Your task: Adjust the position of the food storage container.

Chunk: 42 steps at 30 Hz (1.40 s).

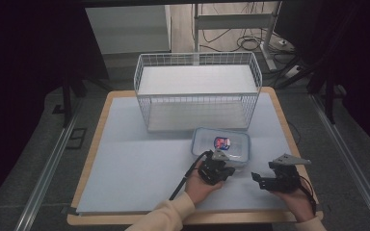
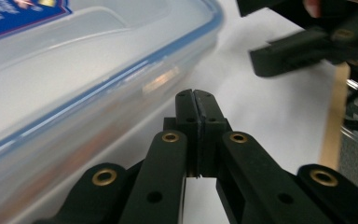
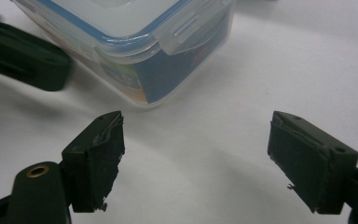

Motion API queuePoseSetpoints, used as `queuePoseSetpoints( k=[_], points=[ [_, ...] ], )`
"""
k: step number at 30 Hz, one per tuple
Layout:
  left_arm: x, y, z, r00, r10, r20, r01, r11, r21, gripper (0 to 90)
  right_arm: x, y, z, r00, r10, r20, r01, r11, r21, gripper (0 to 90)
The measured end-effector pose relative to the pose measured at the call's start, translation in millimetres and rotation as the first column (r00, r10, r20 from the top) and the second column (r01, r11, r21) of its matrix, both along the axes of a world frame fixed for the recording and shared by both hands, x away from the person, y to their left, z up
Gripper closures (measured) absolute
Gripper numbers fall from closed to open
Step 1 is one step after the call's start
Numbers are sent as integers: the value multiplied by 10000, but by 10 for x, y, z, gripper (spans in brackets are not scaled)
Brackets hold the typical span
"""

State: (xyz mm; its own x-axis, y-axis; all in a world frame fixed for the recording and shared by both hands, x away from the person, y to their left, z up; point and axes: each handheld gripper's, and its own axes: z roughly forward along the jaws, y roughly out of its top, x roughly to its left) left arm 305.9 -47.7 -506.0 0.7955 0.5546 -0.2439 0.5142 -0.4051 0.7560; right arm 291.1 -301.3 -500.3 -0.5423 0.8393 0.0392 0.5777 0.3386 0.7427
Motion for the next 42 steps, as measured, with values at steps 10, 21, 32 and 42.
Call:
queuePoseSetpoints(
  k=[10, 21, 32, 42],
  points=[
    [-328, 954, 93, 9980, 626, -68, -627, 9980, -85, 895, 77, -116, 80, 9987, -499, 81, 498, 9987, 103, 224],
    [-341, 1842, 20, 9618, 2673, -587, -2715, 9592, -794, 624, 400, -186, 166, 9944, -941, -487, 952, 9953, 190, 290],
    [-296, 2205, -38, 9193, 3887, -614, -3922, 9178, -615, 400, 765, 17, 322, 9937, -195, -1104, 163, 9994, -292, 899],
    [-277, 2266, -64, 9101, 4098, -617, -4132, 9089, -569, 400, 954, 275, 330, 9929, -267, -1158, 120, 9920, -1255, 900]
  ],
)
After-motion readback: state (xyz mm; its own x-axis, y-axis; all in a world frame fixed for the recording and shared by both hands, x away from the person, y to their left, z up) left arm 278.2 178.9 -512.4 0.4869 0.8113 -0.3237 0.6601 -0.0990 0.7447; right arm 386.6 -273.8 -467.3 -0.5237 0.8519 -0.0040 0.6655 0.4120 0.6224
